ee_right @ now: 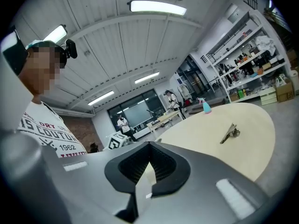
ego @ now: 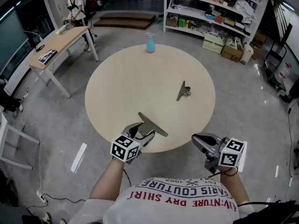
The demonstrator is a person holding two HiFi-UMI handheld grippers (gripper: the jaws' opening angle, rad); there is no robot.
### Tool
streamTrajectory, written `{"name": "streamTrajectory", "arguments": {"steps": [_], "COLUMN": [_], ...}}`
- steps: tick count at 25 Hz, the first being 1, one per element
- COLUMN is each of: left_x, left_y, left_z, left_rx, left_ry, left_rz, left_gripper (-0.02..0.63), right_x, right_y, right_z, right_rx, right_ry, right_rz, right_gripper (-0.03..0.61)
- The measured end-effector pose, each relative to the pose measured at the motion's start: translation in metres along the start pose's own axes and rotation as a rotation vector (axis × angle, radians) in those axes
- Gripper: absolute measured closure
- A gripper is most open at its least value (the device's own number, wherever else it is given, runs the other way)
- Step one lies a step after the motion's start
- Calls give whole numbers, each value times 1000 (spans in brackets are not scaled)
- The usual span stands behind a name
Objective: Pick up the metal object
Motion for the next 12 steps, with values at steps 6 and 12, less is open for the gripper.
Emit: {"name": "streamTrajectory", "arguments": {"steps": [6,12], "left_x": [-70,-61], "left_y": [-76,-79], "left_z": [-37,-43], "left_rx": [69,62], "left_ry": [-105,-102], "left_rz": [151,117], "left_gripper": [330,331], "right_x": [-6,-10], "right_y": [11,17], "right_z": [-1,2], "right_rx": [-25,-41], "right_ry": [-32,-34], "right_rz": [-20,-48], "right_gripper": [577,577]}}
Point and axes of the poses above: the fingertips, and each gripper's own axes: z forward along the fingers, y to its left, x out of its underside, the point moved 1 cm from there along -z, backward along the fingers, and after that the axes turned 10 degrees about x, right-handed, at the moved point
